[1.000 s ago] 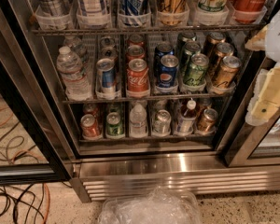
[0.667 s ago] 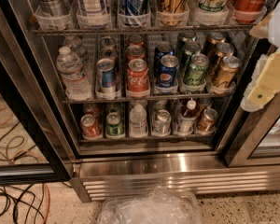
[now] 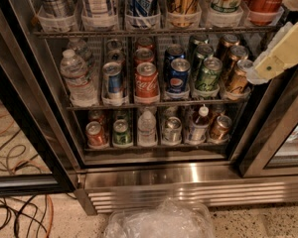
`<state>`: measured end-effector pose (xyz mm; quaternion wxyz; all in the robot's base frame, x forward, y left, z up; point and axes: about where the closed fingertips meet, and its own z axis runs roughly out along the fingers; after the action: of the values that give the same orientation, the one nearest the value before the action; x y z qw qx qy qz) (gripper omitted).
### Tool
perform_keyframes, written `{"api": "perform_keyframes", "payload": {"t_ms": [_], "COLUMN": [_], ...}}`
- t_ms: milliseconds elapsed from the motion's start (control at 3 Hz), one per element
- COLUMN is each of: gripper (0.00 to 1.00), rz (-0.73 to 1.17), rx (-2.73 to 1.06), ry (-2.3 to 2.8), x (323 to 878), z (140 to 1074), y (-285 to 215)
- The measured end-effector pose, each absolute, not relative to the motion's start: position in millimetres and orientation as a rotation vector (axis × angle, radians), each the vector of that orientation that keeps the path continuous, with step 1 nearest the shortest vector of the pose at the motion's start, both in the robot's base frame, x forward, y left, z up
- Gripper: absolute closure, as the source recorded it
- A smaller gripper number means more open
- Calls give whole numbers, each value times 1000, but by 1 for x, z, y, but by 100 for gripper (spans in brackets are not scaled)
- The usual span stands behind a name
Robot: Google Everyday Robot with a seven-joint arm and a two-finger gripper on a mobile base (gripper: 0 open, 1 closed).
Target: Pick orange can from top shelf of fridge
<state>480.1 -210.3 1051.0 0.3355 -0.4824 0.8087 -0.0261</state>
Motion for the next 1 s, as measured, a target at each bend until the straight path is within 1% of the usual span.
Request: {"api": "perform_keyframes", "payload": {"t_ms": [333,1000], "gripper": [0,0], "rz": [-68,4], "rx": [-1259,-1285], "ry": [2107,2029], "x": [480,487], "z": [1051,1033], "y": [-210,-120]}}
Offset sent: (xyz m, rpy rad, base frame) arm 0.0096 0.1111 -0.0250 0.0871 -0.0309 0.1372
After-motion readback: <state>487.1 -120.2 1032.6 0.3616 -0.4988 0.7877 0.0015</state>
